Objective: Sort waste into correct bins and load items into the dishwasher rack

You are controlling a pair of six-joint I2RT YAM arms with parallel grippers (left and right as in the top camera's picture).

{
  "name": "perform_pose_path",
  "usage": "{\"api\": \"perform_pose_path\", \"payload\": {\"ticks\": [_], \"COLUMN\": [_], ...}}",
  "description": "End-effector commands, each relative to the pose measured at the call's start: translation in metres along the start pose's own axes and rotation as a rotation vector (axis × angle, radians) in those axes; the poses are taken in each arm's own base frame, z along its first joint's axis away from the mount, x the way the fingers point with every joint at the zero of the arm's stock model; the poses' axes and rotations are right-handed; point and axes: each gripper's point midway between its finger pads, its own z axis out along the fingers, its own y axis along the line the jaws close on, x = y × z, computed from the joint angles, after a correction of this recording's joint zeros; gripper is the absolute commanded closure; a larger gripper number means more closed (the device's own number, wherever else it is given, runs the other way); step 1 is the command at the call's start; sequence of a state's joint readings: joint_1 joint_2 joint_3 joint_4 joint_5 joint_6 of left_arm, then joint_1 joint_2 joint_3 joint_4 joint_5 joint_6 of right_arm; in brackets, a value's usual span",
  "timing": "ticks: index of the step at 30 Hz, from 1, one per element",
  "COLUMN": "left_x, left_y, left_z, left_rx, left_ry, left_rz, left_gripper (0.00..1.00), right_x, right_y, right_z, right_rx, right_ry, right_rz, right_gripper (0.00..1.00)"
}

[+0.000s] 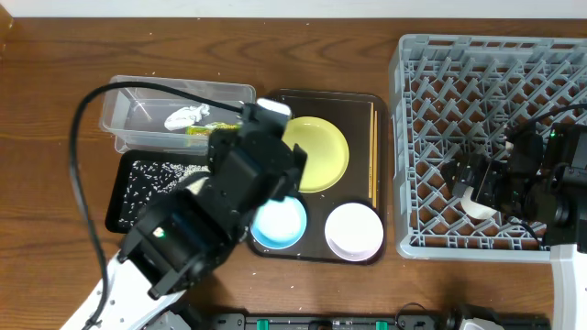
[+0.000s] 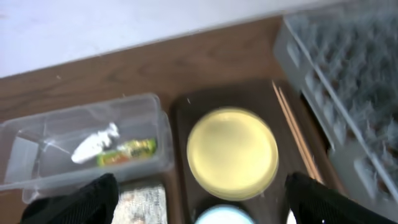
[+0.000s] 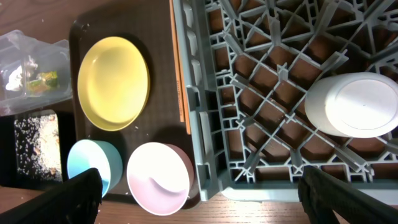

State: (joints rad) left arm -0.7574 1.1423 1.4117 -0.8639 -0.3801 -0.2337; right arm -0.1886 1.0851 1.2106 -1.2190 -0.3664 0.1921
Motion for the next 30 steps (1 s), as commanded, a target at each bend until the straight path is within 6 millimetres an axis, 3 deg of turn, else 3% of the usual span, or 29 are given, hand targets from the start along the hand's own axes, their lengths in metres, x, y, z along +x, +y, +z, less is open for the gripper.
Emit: {"api": "perform_pose_path", "payload": {"ticks": [1,5,11,22,30], "left_x": [-0.011,-0.01,0.01,0.083,0.122], "left_y": [0.033,0.062,0.1,0.108,0.113], "left_z": [0.002,0.006,0.004,0.006,0.015], "left_rx": [-0.064,-0.008,0.044,-0.002,-0.029], "left_ry": [-0.066,-0.138,-0.3,-0.452,-0.499], "left_rz": [-0.082,-0.206,-0.283,-0.182,-0.191], "left_gripper": [0.11,0.11,0.11,0.1,0.1], "right_x": [-0.001,-0.001,-0.001,-0.001,-0.001], "right_y": [-0.001,-0.001,-0.001,-0.001,-0.001], "right_z": [-0.001,-0.001,-0.001,-0.001,-0.001], "right_rx": [0.002,0.002,0.002,0.002,0.002], "right_ry": [-0.005,-0.005,-0.005,-0.005,-0.005], "right_rz": [-0.013,-0.013,-0.013,-0.013,-0.013], "right_gripper": [0.01,0.01,0.01,0.01,0.01]}}
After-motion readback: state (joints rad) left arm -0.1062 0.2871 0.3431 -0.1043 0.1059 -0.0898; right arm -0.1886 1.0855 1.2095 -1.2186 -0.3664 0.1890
